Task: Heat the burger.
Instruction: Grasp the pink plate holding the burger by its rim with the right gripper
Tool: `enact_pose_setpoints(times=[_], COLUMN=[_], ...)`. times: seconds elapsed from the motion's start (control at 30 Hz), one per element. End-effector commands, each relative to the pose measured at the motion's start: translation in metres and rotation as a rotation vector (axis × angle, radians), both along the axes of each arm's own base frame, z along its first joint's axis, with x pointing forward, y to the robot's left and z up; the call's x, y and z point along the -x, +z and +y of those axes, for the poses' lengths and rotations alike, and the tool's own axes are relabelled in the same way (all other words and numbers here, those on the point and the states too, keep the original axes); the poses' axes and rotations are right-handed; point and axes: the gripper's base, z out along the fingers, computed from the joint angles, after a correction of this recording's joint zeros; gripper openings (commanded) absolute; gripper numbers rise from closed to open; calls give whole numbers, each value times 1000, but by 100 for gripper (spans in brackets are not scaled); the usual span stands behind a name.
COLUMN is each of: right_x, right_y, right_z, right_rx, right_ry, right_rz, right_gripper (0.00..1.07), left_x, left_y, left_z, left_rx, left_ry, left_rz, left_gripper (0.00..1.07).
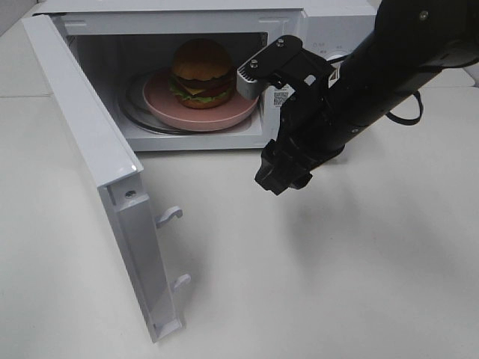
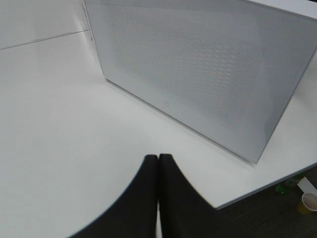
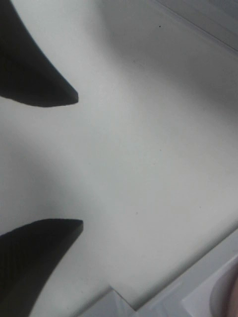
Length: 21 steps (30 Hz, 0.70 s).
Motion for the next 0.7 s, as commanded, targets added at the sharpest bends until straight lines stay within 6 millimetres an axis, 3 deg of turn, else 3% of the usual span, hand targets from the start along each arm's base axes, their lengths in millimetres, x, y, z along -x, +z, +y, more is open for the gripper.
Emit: enact_pose_setpoints(times=[0.03, 0.17, 0.4, 0.53, 0.6, 0.7], right_x=[-3, -10, -19, -23, -27, -30], right_y=[9, 21, 18, 7, 0, -2], right_z=[4, 9, 21, 44, 66, 75], right_rx=[4, 23, 46, 95, 145, 160], right_ry=[77, 192, 260, 363, 446, 466], right_rz=[-67, -174, -206, -245, -292, -303], right_gripper=[65, 65, 65, 65, 65, 65], left_x=[0, 0, 0, 0, 0, 0], left_y=[0, 0, 0, 0, 0, 0], left_z=[0, 0, 0, 0, 0, 0], left_rx=[7, 7, 7, 7, 7, 7], left_ry=[4, 4, 4, 4, 4, 4], left_rz=[-16, -16, -16, -16, -16, -16], left_gripper=[0, 0, 0, 0, 0, 0])
